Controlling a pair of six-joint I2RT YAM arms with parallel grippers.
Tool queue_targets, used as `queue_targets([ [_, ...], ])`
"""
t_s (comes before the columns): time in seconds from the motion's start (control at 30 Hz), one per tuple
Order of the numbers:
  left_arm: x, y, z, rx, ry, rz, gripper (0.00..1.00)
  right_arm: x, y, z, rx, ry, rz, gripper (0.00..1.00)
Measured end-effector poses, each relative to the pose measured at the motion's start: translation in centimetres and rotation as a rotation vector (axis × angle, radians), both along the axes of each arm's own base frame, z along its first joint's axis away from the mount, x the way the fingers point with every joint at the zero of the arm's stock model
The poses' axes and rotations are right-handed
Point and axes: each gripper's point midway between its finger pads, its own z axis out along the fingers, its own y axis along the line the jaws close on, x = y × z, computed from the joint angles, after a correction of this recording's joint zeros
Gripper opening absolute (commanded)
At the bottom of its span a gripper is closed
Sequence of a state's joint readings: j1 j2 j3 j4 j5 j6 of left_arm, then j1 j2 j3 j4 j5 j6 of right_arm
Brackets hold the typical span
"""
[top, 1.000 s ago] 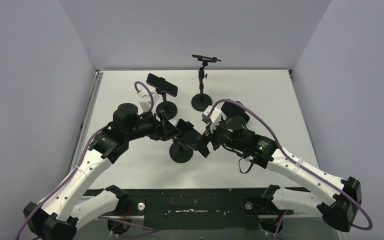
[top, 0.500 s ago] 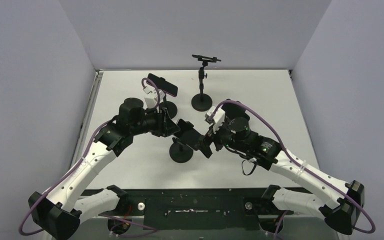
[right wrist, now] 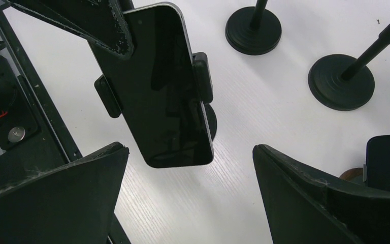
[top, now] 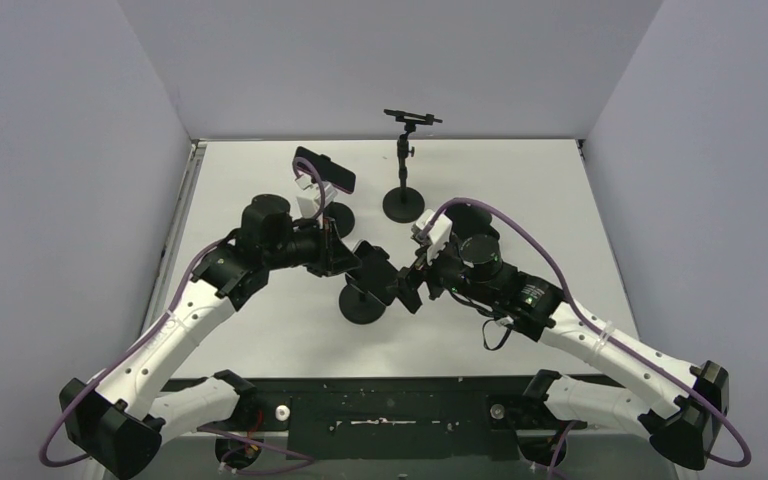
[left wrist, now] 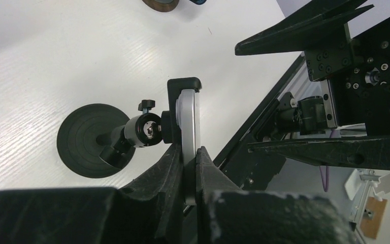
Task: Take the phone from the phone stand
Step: Adjust the phone stand with the phone at the center of the board.
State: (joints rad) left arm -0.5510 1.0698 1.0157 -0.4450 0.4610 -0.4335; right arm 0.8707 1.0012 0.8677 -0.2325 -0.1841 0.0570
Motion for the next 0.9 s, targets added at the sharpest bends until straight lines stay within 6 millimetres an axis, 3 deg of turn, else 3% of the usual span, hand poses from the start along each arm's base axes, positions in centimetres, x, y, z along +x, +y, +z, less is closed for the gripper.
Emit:
queue_targets([
  [0.53, 0.0, -1.3, 0.4, -0.093, 0.045, -0.154, 0.0, -0.7, -0.1, -0.5, 0.04, 0.025, -0.002, 1.0],
  [0.9, 1.0, -3.2, 0.7, -0.201, 0.123, -0.226, 0.0, -1.4, -1.5, 3.2, 0.167, 0.011, -0.064, 1.0],
])
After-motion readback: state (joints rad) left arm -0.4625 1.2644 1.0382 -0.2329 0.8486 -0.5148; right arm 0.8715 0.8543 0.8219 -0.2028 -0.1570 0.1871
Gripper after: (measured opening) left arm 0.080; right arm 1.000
